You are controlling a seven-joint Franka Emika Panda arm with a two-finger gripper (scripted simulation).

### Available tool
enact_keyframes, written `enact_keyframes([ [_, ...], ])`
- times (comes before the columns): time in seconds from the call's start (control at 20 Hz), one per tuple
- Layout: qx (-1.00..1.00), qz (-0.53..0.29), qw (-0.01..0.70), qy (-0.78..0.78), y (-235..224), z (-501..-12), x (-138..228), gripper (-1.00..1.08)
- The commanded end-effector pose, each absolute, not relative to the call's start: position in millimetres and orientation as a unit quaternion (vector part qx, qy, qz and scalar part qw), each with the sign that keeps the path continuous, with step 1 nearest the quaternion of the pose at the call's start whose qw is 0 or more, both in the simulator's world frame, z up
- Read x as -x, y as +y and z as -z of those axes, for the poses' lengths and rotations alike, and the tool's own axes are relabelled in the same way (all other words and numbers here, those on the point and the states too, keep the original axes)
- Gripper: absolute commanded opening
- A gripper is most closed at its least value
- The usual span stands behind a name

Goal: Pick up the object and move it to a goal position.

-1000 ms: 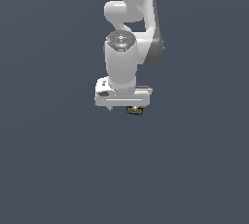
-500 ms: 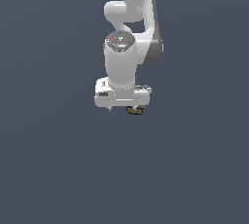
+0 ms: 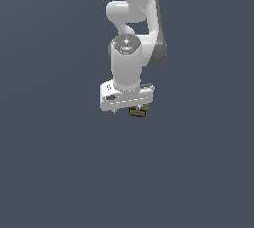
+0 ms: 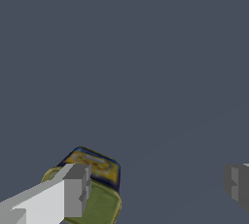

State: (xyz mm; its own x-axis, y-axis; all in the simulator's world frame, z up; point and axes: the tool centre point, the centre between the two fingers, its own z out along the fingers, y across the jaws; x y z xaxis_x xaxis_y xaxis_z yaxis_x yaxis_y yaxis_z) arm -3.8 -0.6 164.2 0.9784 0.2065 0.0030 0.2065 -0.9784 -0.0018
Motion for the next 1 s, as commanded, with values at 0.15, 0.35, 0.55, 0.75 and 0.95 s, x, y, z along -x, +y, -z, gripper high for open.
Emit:
enact_keyframes([
  [0.15, 0.984, 0.0, 0.0, -0.181, 7, -155, 15, 1.0],
  [0.35, 0.97, 0.0, 0.0, -0.241, 13, -149, 23, 1.0],
  [0.55, 0.954, -0.001, 0.0, -0.301, 19, -142, 32, 1.0],
  [0.75, 0.933, -0.001, 0.0, -0.36, 25, -136, 42, 1.0],
  [0.95, 0.909, -0.001, -0.001, -0.417, 32, -130, 51, 1.0],
])
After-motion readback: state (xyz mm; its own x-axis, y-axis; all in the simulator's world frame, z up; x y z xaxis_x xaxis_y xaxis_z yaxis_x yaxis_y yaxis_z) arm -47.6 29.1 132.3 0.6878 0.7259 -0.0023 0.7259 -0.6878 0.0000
